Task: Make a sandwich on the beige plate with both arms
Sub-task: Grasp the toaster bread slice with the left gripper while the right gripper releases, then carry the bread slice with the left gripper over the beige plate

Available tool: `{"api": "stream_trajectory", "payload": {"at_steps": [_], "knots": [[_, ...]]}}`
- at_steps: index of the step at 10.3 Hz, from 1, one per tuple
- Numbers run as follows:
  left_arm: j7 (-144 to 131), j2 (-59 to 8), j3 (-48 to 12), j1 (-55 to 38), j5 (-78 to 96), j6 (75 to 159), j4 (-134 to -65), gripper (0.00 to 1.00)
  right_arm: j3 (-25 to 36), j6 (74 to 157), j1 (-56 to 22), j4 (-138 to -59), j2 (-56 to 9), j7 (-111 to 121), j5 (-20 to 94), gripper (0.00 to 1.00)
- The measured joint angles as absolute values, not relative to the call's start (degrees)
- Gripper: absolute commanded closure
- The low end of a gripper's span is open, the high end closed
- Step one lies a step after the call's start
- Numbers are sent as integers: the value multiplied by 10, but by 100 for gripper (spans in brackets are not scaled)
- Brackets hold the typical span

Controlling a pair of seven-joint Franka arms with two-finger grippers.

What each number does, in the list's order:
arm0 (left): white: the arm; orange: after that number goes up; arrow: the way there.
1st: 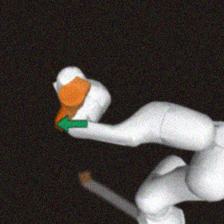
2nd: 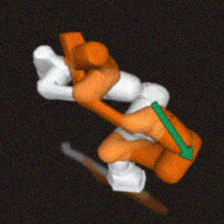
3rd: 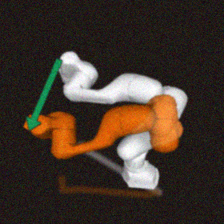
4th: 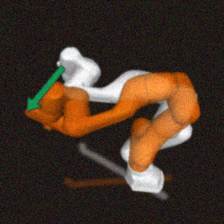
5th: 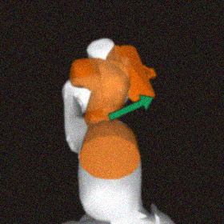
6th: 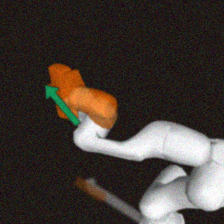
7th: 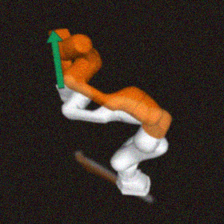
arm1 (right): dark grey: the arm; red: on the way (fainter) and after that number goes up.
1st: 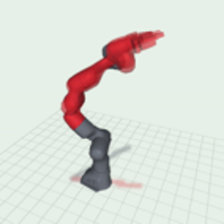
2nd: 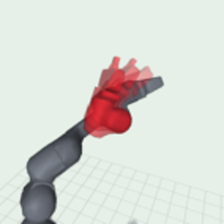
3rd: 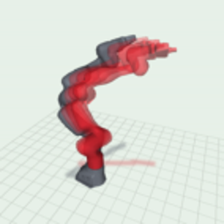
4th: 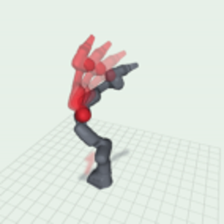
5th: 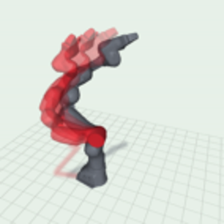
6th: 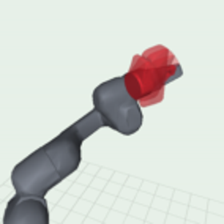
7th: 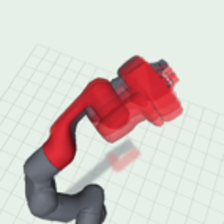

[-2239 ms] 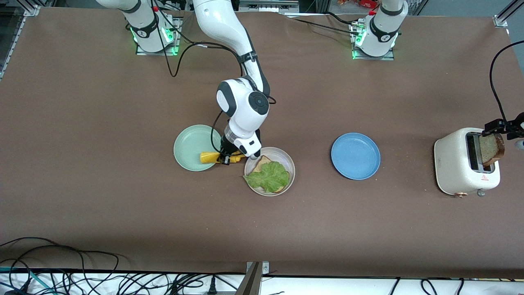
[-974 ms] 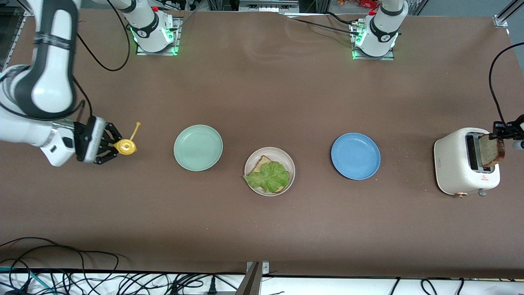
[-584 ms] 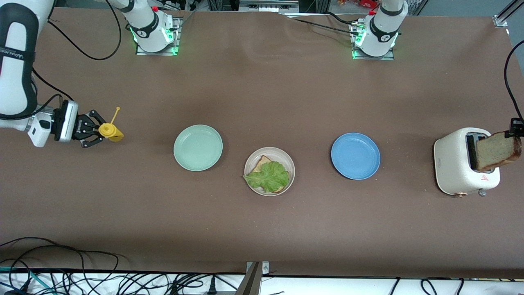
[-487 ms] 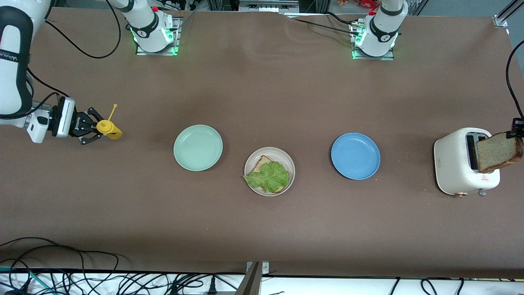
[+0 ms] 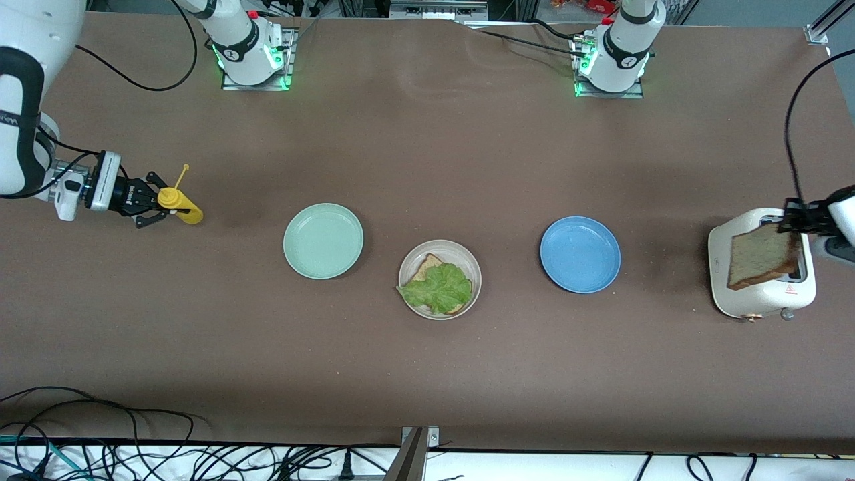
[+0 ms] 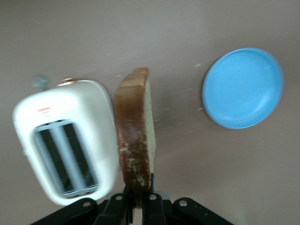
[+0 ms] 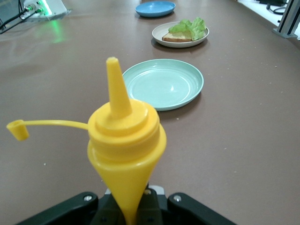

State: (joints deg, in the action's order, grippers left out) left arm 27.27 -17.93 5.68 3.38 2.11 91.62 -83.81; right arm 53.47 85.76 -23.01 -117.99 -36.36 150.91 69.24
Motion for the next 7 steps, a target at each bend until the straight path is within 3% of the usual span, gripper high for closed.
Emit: {"api": "stream_trajectory", "payload": {"at_steps": [2,5,7], "knots": [[217,-182,46,1,59,896,-838,100,506,837,-193,-1174,-418,1551,726,100],[141,-195,42,-58,128,882,-838,100,426,829,-114,-1146,-428,1551,731,100],[81,-215,42,-97,192,880,-838,100,409,827,-94,-1139,-429,1551,731,52]]}}
